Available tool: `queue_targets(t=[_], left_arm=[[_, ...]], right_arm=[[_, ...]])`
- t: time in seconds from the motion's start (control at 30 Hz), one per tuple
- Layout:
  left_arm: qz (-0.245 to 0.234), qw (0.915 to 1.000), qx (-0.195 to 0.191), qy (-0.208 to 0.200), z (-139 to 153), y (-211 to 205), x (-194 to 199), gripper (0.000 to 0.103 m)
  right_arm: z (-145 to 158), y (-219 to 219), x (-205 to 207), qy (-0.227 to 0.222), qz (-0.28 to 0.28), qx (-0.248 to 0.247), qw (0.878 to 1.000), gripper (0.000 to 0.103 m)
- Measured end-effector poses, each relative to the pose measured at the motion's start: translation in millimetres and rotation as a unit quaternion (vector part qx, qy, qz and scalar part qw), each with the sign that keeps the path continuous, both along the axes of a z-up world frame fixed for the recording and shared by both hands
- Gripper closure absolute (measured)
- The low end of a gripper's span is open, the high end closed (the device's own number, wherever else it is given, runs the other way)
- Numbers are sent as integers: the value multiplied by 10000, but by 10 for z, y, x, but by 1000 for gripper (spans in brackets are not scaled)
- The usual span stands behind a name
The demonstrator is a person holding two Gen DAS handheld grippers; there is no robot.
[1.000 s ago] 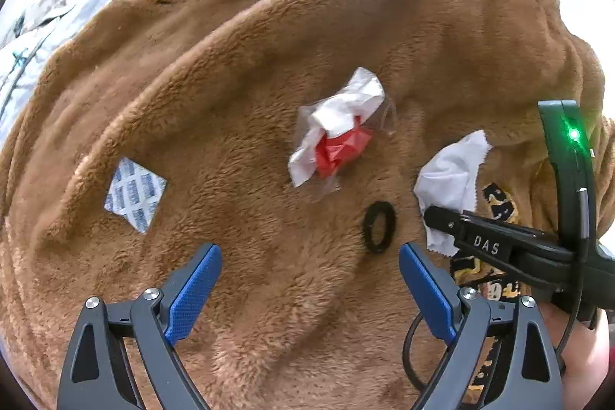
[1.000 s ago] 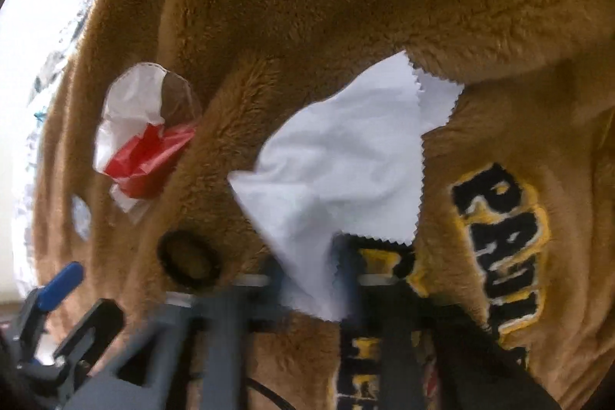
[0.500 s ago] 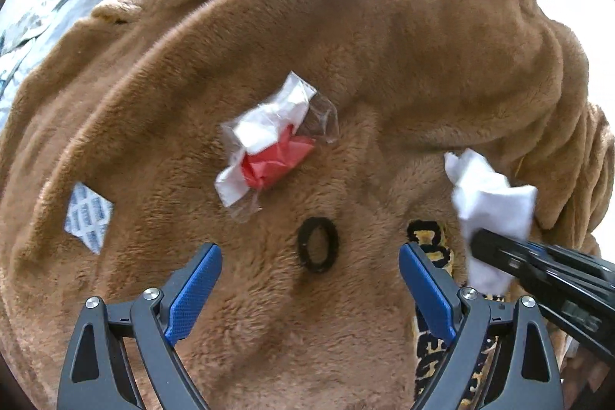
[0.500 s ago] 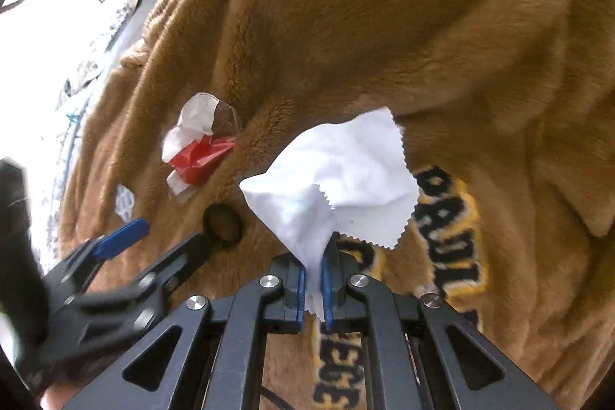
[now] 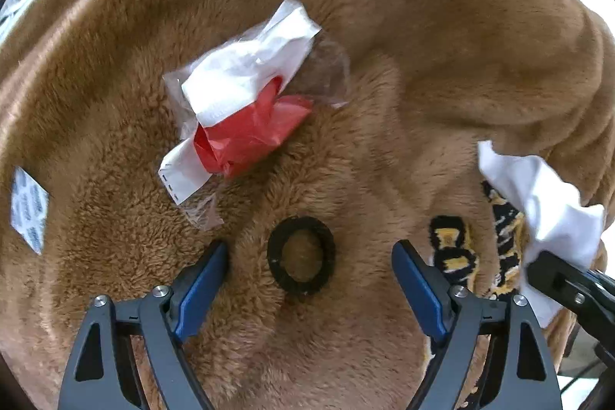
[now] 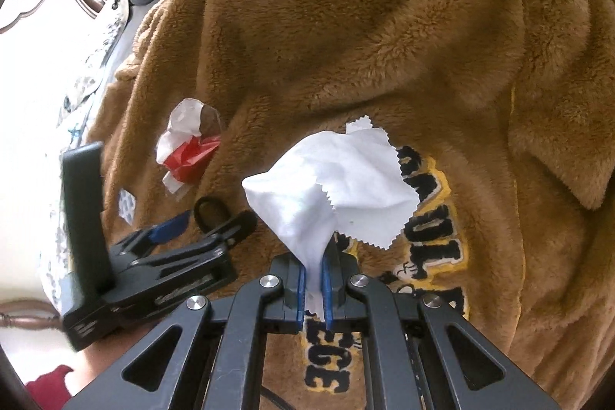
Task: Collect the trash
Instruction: 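Grasp the white cloth with the right tool while the left closes on the black hair tie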
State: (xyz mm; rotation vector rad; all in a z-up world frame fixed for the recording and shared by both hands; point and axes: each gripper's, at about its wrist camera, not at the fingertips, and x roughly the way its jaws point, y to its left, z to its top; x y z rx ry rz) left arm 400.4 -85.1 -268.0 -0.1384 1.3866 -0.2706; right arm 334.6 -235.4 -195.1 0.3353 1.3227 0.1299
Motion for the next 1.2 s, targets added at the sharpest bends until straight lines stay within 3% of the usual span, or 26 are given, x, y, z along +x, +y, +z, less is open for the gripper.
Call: queue_targets(t=[0.1,0.17,0.23,0.3,0.57,0.87,1.03,1.2], left_arm=[[-42,10000,73,-1,-48,-32,69,19],[-20,9997,249,-58,-49,-84,102,40],[142,9999,-2,-70,-1,-33,153,85],[377,9986,-374,0,31,63,180,88],[257,9972,-556,-439,439,151,56,91],[374,9948,-669,-667,780,337,-267,91],[218,9965,-524,-610,631,240,-358,91],[51,9990,-247,-362,245,-120,-253,91]], right_arm=[[18,33,26,-8,50,29,10000,97],[34,46,34,-18,105,33,9999,97],[57,28,22,-26,114,70,9999,97],[79,15,19,-50,100,107,9999,97],[212,-34,-59,-154,53,207,9997,97],[472,146,-185,-366,224,321,9986,97],[544,181,-278,-430,246,329,9982,97],[514,138,-370,-356,185,356,9986,97]])
